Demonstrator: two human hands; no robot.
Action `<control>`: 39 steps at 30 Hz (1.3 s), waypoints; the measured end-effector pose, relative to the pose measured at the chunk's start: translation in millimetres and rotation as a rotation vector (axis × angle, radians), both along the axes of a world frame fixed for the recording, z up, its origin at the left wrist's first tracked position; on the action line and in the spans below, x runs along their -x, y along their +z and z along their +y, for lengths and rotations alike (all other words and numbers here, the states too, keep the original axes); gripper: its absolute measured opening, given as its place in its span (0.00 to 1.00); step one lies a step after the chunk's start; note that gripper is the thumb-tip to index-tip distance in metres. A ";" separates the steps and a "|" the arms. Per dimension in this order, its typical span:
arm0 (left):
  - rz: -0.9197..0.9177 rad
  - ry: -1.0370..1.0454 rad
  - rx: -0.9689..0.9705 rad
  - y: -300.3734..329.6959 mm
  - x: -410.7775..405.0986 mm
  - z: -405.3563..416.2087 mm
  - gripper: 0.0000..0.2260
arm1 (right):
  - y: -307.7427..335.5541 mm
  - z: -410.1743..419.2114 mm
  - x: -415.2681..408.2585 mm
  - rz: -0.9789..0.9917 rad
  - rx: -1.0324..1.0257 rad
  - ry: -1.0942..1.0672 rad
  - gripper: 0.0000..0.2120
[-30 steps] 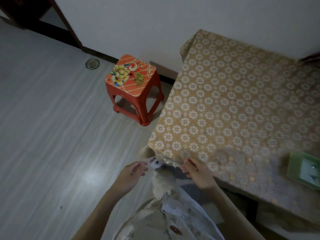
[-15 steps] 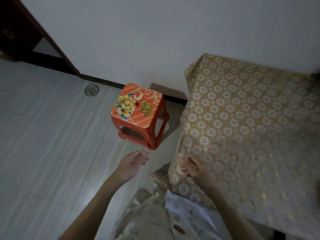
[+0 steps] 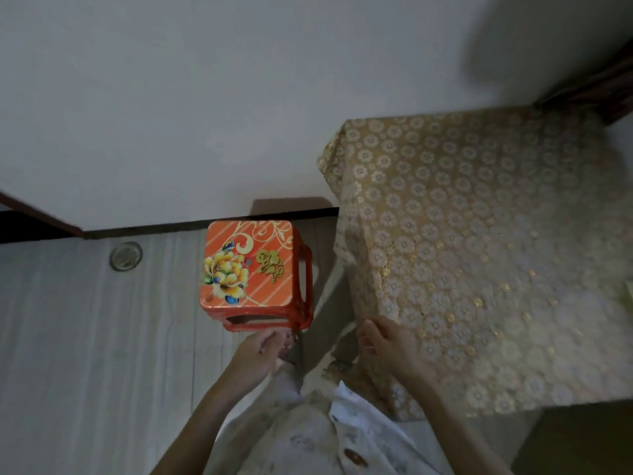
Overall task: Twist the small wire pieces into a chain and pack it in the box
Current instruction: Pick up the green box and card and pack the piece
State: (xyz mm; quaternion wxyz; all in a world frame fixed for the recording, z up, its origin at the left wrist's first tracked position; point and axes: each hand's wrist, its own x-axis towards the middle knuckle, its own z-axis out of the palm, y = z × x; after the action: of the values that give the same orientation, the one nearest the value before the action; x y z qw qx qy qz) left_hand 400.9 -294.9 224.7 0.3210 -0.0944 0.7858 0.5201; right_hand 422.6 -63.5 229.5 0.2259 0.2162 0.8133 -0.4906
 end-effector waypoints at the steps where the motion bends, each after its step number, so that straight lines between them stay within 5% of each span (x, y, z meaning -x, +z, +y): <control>1: 0.008 -0.042 0.003 0.5 11.5 -7.0 0.08 | -1.7 -7.6 0.9 -0.008 0.004 -0.029 0.09; 18: -0.005 -0.374 0.092 -18.7 163.2 8.9 0.09 | -19.5 1.4 97.4 0.003 0.037 -0.434 0.11; 27: -0.074 -0.368 0.132 -31.9 279.2 84.8 0.08 | -28.6 77.4 219.5 -0.033 0.070 -0.318 0.10; 33: -0.240 -0.148 0.000 -41.8 372.5 162.2 0.11 | -52.9 127.7 314.5 -0.054 0.006 -0.225 0.13; 39: -0.139 -0.507 0.109 -62.7 457.0 231.3 0.18 | -88.1 167.8 412.7 0.017 -0.185 -0.150 0.16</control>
State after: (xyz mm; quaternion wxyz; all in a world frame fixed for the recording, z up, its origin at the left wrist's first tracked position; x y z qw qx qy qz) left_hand -56.1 -63.6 162.0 0.4887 0.0530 0.7874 0.3720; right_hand 9.9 104.2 141.3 0.1606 0.2920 0.8387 -0.4308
